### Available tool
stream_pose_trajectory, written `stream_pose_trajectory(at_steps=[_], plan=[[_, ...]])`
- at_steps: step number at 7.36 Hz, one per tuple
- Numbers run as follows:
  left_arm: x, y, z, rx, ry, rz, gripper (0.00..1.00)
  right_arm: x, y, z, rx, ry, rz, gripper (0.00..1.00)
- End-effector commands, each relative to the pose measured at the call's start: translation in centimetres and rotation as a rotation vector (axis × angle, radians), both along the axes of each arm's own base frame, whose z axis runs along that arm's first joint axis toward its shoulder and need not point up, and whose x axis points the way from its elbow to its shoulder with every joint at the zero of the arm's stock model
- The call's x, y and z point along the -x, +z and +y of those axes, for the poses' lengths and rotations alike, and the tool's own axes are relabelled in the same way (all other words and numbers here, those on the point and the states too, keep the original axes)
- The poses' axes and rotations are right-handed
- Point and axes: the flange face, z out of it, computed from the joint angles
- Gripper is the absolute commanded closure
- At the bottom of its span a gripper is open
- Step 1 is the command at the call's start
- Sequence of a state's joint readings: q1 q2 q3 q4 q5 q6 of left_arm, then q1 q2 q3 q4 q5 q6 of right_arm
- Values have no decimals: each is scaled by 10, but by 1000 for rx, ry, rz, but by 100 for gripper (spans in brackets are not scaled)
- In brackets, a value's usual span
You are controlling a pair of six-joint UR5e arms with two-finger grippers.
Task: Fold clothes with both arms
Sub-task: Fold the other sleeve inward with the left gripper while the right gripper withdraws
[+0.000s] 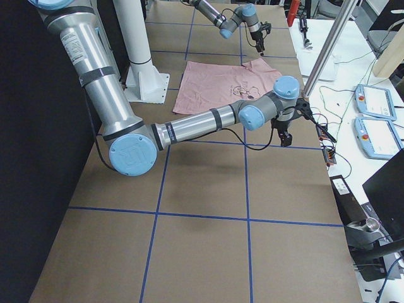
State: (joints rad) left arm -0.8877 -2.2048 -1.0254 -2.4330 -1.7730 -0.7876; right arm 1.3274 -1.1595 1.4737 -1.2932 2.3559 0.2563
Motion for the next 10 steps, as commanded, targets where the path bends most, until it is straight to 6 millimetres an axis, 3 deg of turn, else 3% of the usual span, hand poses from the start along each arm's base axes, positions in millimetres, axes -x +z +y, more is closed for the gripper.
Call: stream_pose_trajectory(at_steps=[1, 2, 4, 5, 8, 10], plan=[[-11, 3, 5, 2, 11, -4, 44, -1, 0, 0, -2, 4, 5, 0], [-11, 5, 6, 5, 12, -6, 50, 0, -1, 0, -3, 3, 4, 0], [-11, 6, 6, 6, 12, -7, 89, 0, -1, 0, -3, 3, 4, 0], [-12, 8, 7, 7, 14, -8, 100, 0, -1, -1, -3, 3, 4, 0], [-16, 4, 12, -3, 28, -4, 100, 0, -2, -1, -6, 4, 5, 0], [-12, -26, 13, -10, 70, 44, 100, 0, -1, 0, -5, 4, 5, 0]])
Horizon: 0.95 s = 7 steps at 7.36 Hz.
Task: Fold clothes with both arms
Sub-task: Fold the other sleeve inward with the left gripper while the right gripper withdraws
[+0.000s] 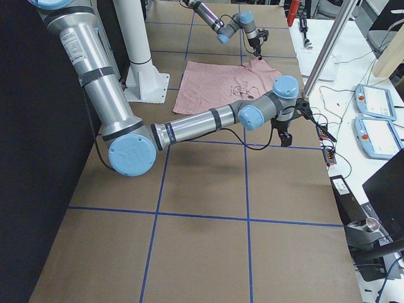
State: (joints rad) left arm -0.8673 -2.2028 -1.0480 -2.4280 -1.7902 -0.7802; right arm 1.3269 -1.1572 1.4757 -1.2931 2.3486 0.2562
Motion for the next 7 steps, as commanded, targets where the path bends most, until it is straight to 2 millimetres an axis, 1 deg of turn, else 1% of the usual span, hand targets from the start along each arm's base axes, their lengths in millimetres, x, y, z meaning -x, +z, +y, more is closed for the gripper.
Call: stream_pose_trajectory(at_steps=[1, 3, 4, 5, 6, 7], plan=[[1, -41, 5, 25, 64, 55, 100, 0, 1, 0, 1, 1, 1, 0], [-6, -127, -1, 91, 36, 64, 100, 0, 1, 0, 2, 2, 1, 0], [-26, -172, -1, 165, -15, 130, 100, 0, 0, 0, 3, 4, 0, 0], [-66, -195, 17, 206, 2, 152, 100, 0, 0, 0, 3, 4, 0, 0], [-91, -218, 15, 242, -6, 165, 100, 0, 1, 0, 6, 6, 1, 0], [-107, -227, 19, 258, -2, 170, 100, 0, -1, 0, 4, 9, 2, 0]])
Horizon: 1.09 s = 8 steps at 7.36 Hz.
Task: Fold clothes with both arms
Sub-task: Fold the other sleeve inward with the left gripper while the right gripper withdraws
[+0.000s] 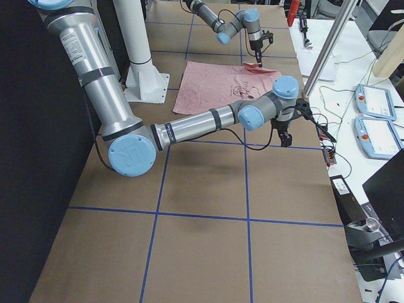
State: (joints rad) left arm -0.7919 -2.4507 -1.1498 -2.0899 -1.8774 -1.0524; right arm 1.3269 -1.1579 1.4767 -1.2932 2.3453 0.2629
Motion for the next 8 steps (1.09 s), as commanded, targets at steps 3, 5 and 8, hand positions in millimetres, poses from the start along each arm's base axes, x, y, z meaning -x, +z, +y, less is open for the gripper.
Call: stream_pose_trajectory(at_steps=[3, 5, 8], plan=[[-24, -18, 10, -71, 77, -25, 0, 15, -14, 6, -21, -17, -7, 0], [5, -9, 39, -123, 128, -1, 0, 75, -49, 38, 90, 10, -73, 0], [69, 27, 106, -166, 133, 41, 0, 206, -116, 217, 253, 161, -122, 0]])
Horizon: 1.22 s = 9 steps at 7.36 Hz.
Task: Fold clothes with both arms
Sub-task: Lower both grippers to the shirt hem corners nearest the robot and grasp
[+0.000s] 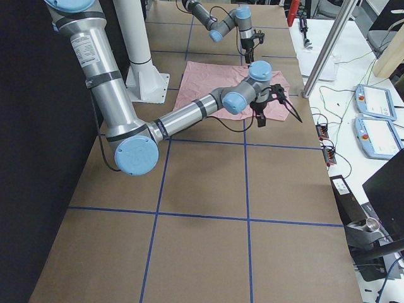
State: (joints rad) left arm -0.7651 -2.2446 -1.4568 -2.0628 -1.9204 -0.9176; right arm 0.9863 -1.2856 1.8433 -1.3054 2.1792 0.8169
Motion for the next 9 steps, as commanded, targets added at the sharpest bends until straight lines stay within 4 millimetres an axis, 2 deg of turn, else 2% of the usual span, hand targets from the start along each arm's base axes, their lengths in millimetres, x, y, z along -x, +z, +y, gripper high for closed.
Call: stream_pose_trajectory(at_steps=[1, 2, 3, 4, 5, 6, 7, 8, 9], plan=[[47, 20, 58, -21, 8, 37, 0, 92, -41, 141, 144, 120, -26, 0], [57, 31, 98, -14, 33, 53, 0, 130, -46, 205, 161, 174, -26, 1], [68, 49, 140, 25, 54, 61, 0, 154, -48, 255, 170, 201, -32, 3], [84, 70, 175, 39, 67, 43, 0, 173, -48, 300, 207, 219, -46, 8], [90, 94, 204, 84, 50, 17, 5, 186, -55, 334, 206, 220, -70, 11], [78, 109, 231, 143, 29, 27, 26, 192, -54, 346, 194, 211, -54, 11], [62, 121, 260, 188, 12, 52, 39, 193, -53, 347, 192, 208, -44, 11], [53, 133, 281, 211, 32, 45, 40, 193, -51, 347, 191, 209, -31, 10], [46, 139, 294, 208, 37, 29, 41, 193, -50, 348, 191, 209, -28, 10]])
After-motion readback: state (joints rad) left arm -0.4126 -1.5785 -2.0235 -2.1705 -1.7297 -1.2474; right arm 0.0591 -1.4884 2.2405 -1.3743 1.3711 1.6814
